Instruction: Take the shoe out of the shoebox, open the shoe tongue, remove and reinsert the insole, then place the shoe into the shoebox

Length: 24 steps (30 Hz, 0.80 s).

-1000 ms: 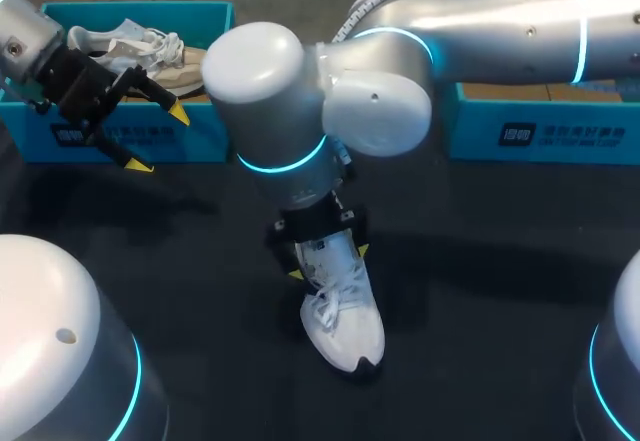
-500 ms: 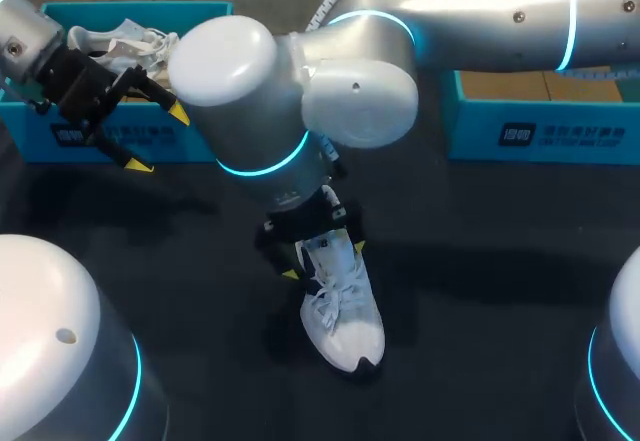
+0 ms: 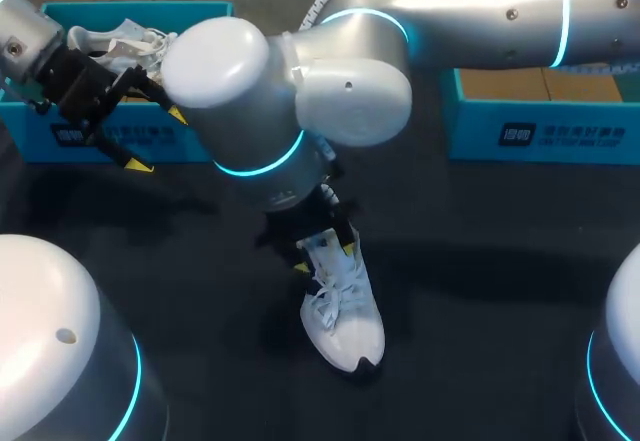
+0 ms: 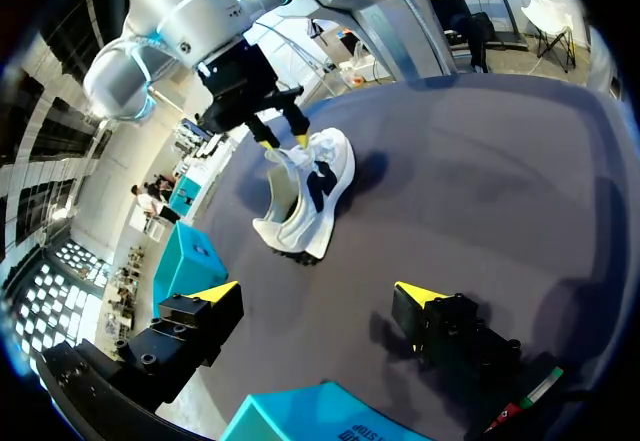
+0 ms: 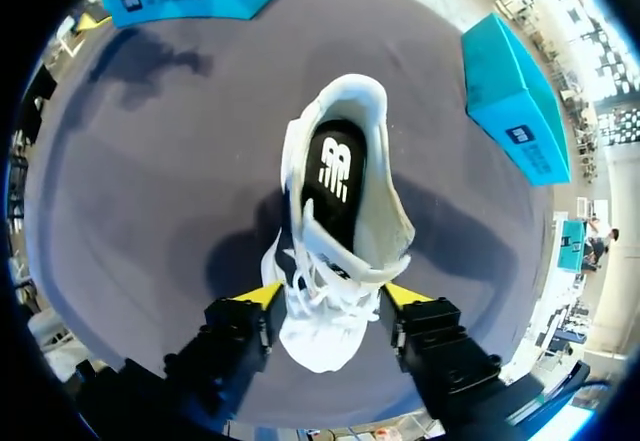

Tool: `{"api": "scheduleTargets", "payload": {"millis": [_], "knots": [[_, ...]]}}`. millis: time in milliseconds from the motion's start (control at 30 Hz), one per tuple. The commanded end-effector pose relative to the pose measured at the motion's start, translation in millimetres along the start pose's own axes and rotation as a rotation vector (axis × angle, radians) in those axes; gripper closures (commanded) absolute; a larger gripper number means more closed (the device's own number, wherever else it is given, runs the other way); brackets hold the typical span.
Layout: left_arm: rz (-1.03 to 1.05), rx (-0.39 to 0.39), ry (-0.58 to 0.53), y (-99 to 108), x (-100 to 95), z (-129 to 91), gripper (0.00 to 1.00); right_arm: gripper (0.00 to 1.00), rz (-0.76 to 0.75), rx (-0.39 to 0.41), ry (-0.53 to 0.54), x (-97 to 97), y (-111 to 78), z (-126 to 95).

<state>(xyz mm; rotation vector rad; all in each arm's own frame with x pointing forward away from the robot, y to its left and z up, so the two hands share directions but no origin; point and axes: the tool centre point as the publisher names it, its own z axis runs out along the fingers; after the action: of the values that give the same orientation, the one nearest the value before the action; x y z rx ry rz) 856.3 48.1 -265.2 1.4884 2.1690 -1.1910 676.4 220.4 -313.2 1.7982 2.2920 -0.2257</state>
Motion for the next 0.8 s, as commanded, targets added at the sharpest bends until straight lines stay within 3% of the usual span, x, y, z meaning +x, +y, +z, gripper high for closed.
{"api": "scheduleTargets", "payload": {"millis": [33, 433, 633, 800], "knots": [[0.0, -0.004, 0.003, -1.4, 0.0, -0.1, 0.0, 0.51, -0.001, 0.016, 0.001, -2.0, 5.8, 1.7], [0.0, -0.004, 0.003, -1.4, 0.0, -0.1, 0.0, 0.53, -0.004, 0.008, -0.024, -1.0, 6.8, -7.8], [0.0, -0.004, 0.003, -1.4, 0.0, -0.1, 0.0, 0.52, 0.004, 0.001, -0.064, -0.9, -3.4, -25.9], [0.0, -0.004, 0.003, -1.4, 0.0, -0.1, 0.0, 0.52, 0.008, 0.011, -0.075, 0.6, -5.7, -26.0]]}}
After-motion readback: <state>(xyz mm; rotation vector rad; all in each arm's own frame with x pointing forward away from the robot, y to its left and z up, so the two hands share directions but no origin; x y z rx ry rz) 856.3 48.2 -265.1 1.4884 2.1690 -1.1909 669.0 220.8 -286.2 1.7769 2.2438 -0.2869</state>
